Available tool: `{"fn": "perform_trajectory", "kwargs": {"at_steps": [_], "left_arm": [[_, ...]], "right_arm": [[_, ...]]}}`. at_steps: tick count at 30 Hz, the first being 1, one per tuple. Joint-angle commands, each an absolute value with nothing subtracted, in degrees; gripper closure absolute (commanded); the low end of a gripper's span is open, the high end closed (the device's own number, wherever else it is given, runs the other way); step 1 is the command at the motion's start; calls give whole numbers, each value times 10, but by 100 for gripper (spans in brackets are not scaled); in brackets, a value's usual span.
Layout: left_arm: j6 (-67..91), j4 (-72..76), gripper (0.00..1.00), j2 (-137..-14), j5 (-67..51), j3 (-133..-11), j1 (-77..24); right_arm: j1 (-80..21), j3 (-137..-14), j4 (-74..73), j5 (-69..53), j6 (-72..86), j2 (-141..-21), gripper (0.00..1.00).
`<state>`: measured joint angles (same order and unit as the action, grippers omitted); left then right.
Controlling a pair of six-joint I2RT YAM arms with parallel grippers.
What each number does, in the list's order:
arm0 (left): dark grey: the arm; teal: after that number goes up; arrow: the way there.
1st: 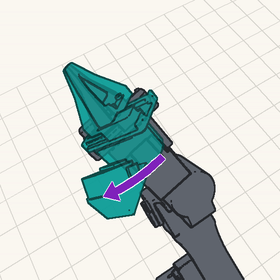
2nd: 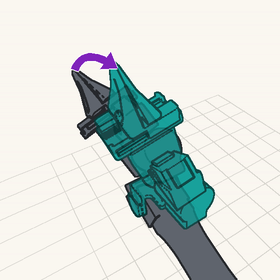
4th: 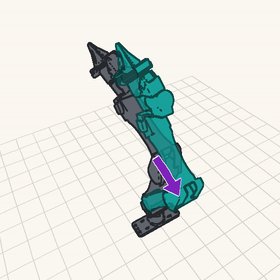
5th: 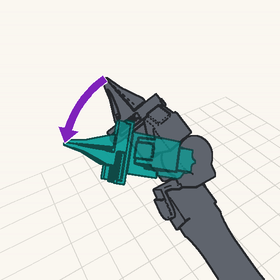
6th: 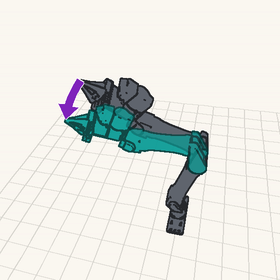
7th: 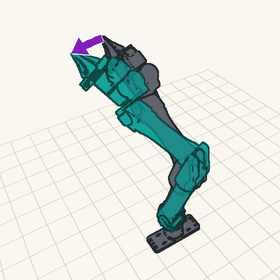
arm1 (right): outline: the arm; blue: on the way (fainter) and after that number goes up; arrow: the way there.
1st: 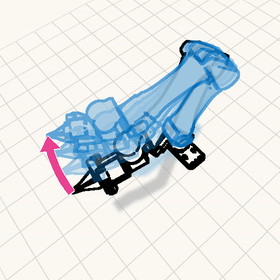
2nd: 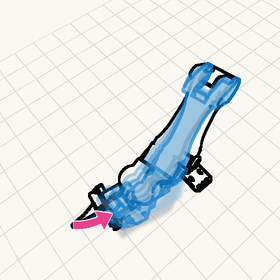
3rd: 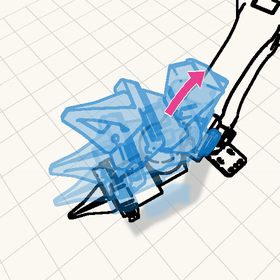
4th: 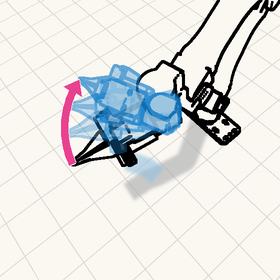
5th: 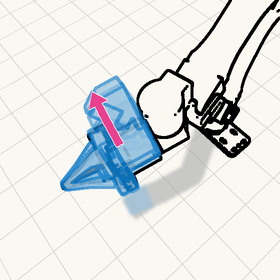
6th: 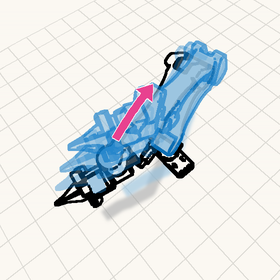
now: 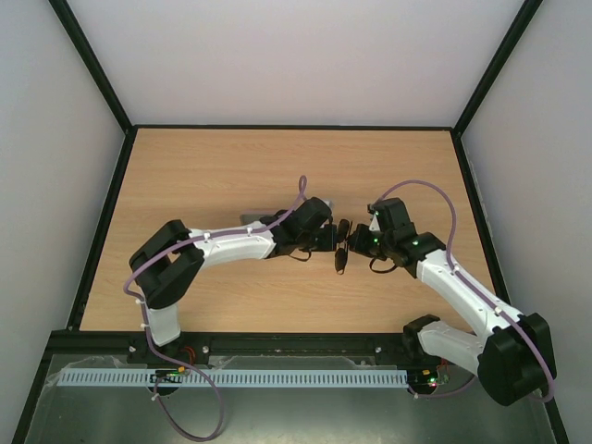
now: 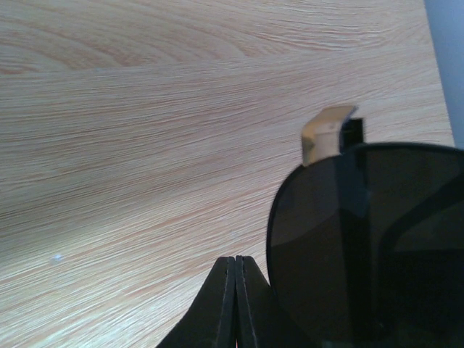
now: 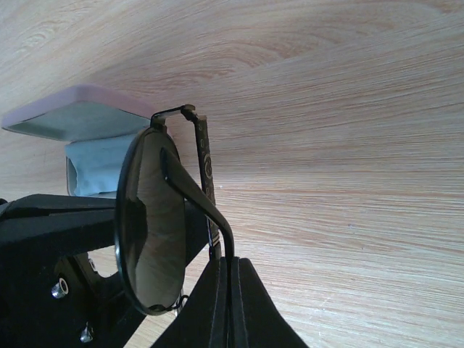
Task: Organize the sunglasses
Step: Fold the sunglasses, then place the sunglasses at the center of the board.
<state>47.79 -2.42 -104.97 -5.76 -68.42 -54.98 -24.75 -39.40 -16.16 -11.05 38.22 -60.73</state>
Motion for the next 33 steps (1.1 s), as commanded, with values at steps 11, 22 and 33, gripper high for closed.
{"fn": "perform_trajectory", "kwargs": {"at_steps": [11,22,33], "left_arm": [[470,-34,96,-1055,-64,-696,-552],[473,-30,93,-993,-61,-610,-540],[476,-15,93,-967,-72,-577,-540]], "right_arm": [[-262,-387,-168,-82,374,-633,99],[-261,-348,-171,-29,374,-667,99],[-263,-448,-299,87,336,-712,99]]}}
